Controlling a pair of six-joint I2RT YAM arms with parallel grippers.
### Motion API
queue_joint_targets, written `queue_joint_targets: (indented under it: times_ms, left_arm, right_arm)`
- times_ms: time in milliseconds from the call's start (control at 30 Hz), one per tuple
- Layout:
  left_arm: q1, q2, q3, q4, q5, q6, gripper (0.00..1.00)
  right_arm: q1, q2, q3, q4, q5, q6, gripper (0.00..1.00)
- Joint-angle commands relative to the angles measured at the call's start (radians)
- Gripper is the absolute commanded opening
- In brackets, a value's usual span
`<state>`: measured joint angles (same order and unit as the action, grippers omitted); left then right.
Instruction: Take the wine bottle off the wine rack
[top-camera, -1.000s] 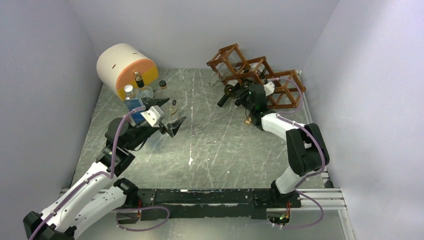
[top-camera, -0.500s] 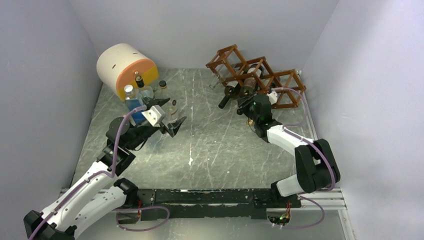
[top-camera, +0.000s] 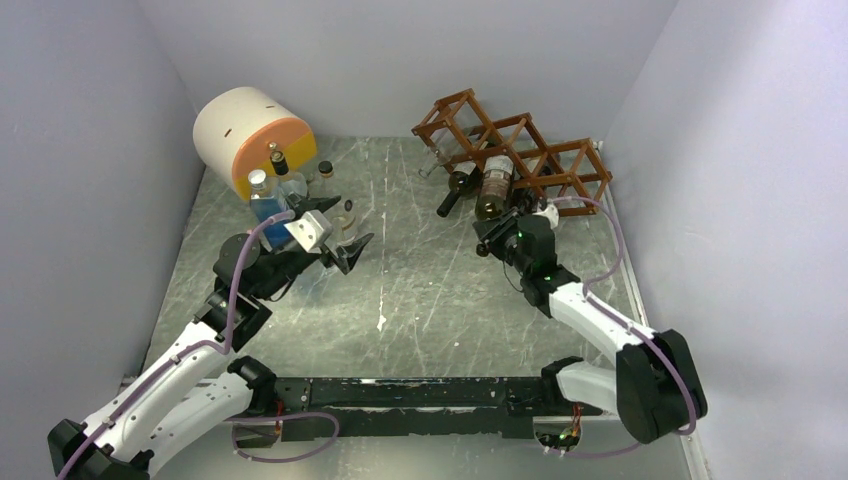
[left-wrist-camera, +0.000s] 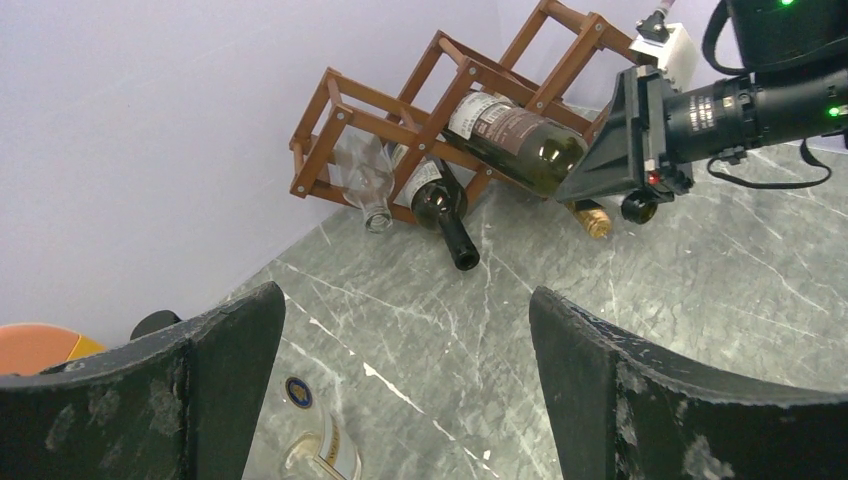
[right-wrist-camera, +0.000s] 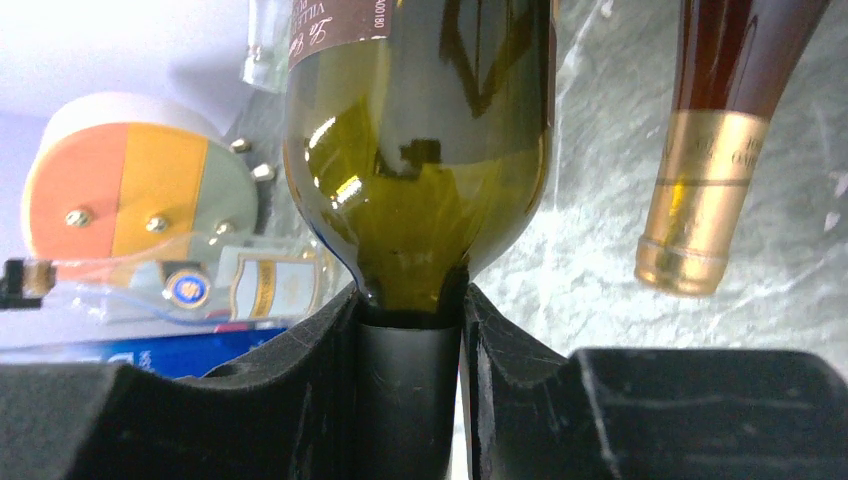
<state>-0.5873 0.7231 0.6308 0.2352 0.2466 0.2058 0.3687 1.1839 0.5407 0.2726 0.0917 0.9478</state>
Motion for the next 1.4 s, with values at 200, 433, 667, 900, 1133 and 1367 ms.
queue_joint_targets:
  times_ms: [200, 433, 667, 900, 1133, 1367]
  left_arm:
    - [-0.015, 0.007, -0.011, 0.019, -0.008, 0.016, 0.95]
    - [-0.017, 0.019, -0.012, 0.019, -0.006, 0.02, 0.95]
    - [-0.018, 0.025, -0.018, 0.022, 0.005, 0.029, 0.95]
    - [-0.048, 0.047, -0.038, 0.051, 0.209, 0.055, 0.99]
    - [-0.241, 0.122, 0.006, -0.08, 0.149, 0.25, 0.99]
    - [-0.483, 0.279, 0.122, -0.264, -0.056, 0.534, 0.99]
  right_arm:
    - [0.004, -0.224, -0.115, 0.058, -0.148, 0.147, 0.0]
    - [0.004, -0.377, -0.144, -0.057, -0.194, 0.146, 0.0]
    - [0.004, -0.488, -0.154, -0.179, -0.262, 0.151, 0.0]
    - [0.004, -0.598, -0.139, -0.363, -0.325, 0.13, 0.0]
    - [0.003, -0.578, -0.05, -0.548, -0.503, -0.018, 0.0]
    - [0.003, -0.506, 0.044, -0.699, -0.687, -0.19, 0.0]
